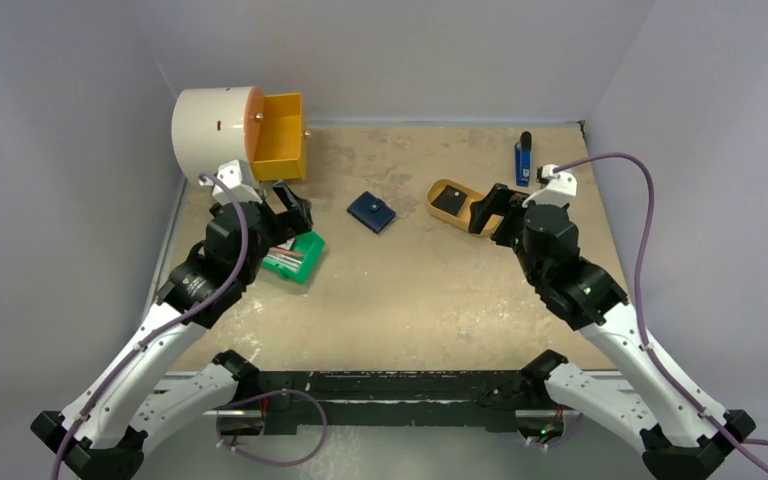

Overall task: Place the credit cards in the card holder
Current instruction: Move the card holder to the center of the board.

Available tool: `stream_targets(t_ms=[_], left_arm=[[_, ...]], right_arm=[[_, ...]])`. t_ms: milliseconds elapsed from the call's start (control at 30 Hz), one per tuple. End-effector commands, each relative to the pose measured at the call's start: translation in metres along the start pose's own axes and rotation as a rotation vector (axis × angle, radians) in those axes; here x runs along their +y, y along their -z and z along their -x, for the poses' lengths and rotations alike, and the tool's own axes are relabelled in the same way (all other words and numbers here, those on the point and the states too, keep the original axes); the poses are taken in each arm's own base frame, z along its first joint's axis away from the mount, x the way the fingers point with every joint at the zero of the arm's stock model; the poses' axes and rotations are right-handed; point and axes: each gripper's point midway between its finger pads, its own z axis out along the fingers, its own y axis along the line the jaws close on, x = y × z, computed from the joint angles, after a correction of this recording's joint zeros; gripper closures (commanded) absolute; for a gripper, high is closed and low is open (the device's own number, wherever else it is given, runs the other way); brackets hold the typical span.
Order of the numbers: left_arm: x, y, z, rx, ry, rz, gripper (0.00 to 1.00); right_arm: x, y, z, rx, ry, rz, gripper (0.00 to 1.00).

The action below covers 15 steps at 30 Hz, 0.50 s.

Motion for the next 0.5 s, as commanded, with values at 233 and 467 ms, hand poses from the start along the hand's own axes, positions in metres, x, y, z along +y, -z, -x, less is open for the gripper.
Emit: stream_targets(t_ms=[233,467], left_arm=[[-0.006,0.01,0.022,-0.09,0.056,-0.049,0.0],[-0.004,0.013,0.018,-0.098,0.058,-0.07,0.0]], right_arm=[[0.025,0.01,0.01,-0.025,0.036,0.165,0.02],[0.056,0.003,-0.007,0.062,0.022,0.292,0.02]])
